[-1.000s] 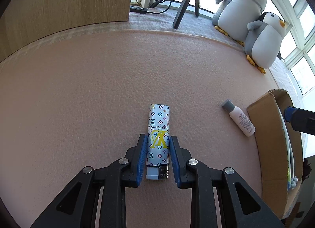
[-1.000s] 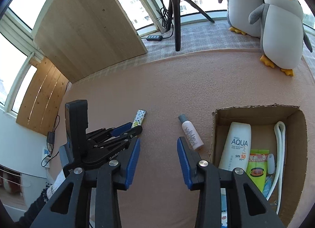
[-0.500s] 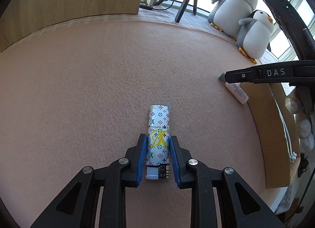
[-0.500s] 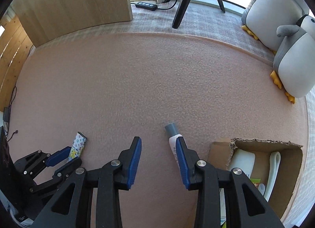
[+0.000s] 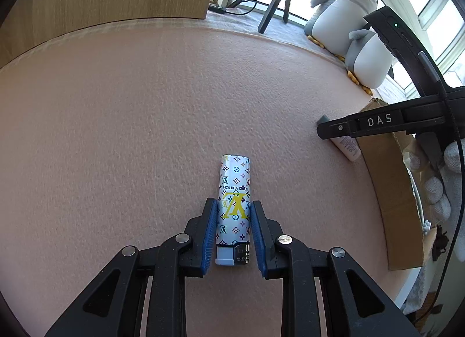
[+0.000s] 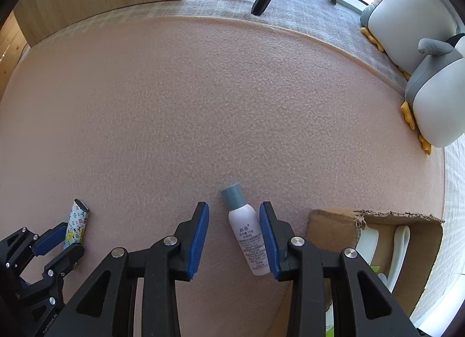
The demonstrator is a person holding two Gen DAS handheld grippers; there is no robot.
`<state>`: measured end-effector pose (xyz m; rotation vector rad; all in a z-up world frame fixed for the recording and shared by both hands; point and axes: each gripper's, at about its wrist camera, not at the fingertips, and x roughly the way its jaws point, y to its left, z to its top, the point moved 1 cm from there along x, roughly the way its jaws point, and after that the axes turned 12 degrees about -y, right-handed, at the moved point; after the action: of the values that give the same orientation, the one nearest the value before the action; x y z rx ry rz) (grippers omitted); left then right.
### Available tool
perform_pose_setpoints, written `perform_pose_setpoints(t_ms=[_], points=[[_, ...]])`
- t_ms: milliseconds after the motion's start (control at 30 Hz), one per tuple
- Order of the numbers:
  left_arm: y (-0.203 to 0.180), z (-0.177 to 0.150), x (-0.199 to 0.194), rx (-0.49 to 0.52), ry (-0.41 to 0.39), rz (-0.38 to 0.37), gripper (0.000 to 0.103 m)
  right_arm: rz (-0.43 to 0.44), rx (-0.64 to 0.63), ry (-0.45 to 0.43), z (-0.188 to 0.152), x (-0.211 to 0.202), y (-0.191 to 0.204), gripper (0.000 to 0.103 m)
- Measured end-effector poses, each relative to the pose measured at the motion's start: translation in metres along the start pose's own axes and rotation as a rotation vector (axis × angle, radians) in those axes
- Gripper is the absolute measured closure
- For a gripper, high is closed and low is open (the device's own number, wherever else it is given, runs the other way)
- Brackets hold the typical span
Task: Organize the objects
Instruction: 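Hold the lighter with the left gripper while the right gripper grasps the small white bottle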
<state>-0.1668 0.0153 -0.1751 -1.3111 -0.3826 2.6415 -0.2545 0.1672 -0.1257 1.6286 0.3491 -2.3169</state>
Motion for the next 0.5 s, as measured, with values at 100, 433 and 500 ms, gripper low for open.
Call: perform_pose_setpoints(t_ms=[100, 433, 500], points=[[0.001, 0.000, 0.000, -0.003, 0.002, -0.002, 0.078, 0.058, 0.041, 0.032, -0.007, 0.002, 0.000, 0.070], [-0.002, 0.000, 0.001, 0.001, 0.018, 0.018, 0.077, 0.116, 0.059, -0.019, -0.040, -0.014, 0.013, 0.070], [-0.003, 0.000, 0.001, 0.012, 0.021, 0.023, 0.077, 0.116, 0.069, -0.039, -0.048, -0.015, 0.014, 0.070]])
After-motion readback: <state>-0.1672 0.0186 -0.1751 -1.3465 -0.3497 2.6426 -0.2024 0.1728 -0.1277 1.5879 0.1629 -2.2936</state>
